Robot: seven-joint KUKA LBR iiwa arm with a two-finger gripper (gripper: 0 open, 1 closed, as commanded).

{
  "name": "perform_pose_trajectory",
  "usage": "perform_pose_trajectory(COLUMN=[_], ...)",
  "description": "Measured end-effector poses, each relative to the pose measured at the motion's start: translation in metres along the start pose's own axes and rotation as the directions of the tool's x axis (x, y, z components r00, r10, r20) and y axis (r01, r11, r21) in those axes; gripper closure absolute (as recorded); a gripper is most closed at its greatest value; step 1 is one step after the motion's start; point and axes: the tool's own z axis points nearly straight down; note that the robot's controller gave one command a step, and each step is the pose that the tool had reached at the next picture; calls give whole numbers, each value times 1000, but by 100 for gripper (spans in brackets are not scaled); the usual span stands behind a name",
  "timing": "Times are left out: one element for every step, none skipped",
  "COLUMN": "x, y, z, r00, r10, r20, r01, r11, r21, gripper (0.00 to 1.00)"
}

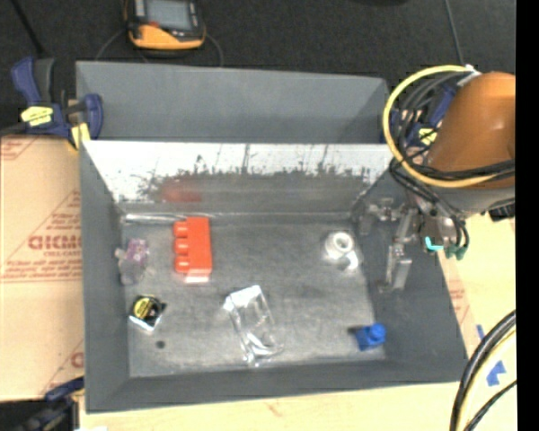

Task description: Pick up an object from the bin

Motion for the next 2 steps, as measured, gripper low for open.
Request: perform_pose_trajectory(x=[70,67], y=[-47,-22], z=[74,150], r00=[898,876], r10=[-441,-482], r20=[-1,17], r01=[441,482], r11=[898,876], r21=[-1,7], gripper=[0,0])
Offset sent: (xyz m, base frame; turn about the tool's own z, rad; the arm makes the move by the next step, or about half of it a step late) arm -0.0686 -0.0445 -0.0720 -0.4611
